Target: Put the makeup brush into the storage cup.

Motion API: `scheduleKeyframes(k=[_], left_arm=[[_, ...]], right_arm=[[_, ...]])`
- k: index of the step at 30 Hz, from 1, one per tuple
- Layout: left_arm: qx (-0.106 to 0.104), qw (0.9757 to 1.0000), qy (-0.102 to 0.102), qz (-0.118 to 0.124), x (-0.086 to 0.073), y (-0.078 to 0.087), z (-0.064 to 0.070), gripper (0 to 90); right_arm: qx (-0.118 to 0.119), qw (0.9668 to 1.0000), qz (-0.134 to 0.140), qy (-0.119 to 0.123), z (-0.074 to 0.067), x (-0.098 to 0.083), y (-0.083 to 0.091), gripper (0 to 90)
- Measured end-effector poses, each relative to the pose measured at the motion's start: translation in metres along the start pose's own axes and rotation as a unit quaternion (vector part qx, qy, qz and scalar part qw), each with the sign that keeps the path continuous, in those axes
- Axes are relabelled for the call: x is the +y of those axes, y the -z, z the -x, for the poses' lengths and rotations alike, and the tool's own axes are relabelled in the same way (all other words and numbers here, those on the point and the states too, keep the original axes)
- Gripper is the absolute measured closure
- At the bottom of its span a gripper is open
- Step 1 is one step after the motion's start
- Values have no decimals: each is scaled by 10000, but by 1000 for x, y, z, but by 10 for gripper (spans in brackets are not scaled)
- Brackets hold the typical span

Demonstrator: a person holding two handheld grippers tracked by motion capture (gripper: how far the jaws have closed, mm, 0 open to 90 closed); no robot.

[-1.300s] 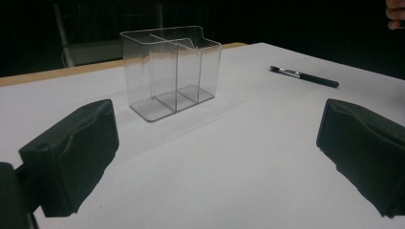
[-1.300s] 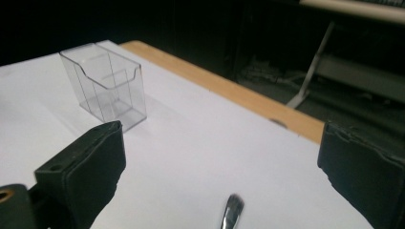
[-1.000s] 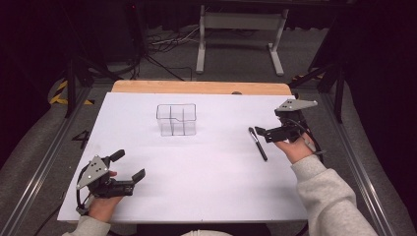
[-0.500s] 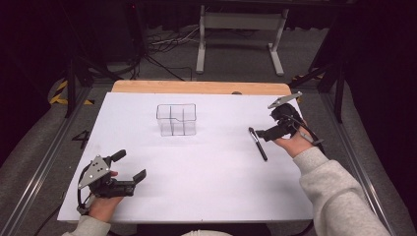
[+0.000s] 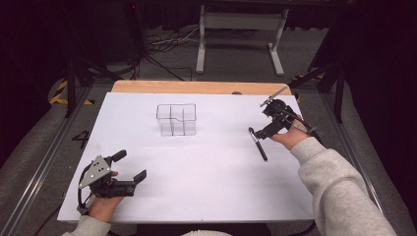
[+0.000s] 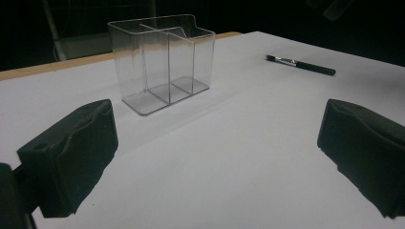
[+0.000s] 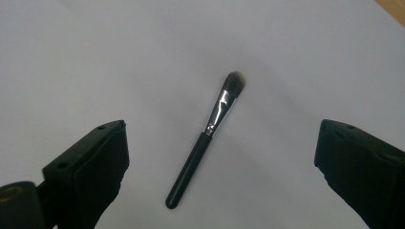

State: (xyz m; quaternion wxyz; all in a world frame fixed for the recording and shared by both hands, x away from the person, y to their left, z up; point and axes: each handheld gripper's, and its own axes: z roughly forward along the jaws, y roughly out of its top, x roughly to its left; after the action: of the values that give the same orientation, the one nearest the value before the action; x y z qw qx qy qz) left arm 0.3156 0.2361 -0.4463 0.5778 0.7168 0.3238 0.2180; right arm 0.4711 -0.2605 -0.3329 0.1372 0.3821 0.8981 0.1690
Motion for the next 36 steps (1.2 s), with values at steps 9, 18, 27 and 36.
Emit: scheduleKeyframes(k=[9,18,27,36], left_arm=[[-18,10000,-12,-29,0,0,0,8],[21,10000,-49,-31,0,0,0,9],[28,10000,-48,-38,0,0,0,9],[30,10000,-53,-40,0,1,0,10]], right_arm=[[94,9992,-331,-221,10,6,-8,69],[198,9981,-432,-389,15,2,-17,123],[235,9966,-638,-467,16,-3,-38,139],[250,9961,-717,-459,14,-9,-52,140]])
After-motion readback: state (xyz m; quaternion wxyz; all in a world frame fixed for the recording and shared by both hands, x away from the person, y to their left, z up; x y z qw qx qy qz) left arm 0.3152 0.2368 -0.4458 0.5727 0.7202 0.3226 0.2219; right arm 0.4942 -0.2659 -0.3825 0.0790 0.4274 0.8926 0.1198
